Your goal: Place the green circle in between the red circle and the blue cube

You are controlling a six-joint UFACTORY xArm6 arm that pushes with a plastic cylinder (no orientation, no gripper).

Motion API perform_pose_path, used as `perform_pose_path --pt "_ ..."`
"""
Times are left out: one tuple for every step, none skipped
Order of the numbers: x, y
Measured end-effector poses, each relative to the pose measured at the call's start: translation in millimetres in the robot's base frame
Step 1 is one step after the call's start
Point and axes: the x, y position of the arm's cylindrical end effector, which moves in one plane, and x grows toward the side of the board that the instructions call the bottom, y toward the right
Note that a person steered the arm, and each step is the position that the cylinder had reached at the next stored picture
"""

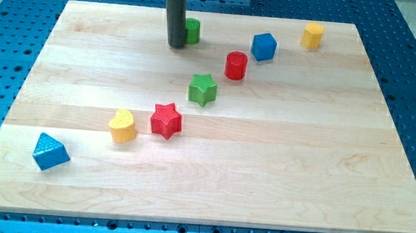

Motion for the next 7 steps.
perform_pose_path --pt "-25.9 -18.6" --pt "-38.4 4.1" --pt "-11.8 23.3" --pt "-2.9 75.5" --pt "-19.1 87.4" --pt "-46.3 90.4" --pt "-29.9 98.0"
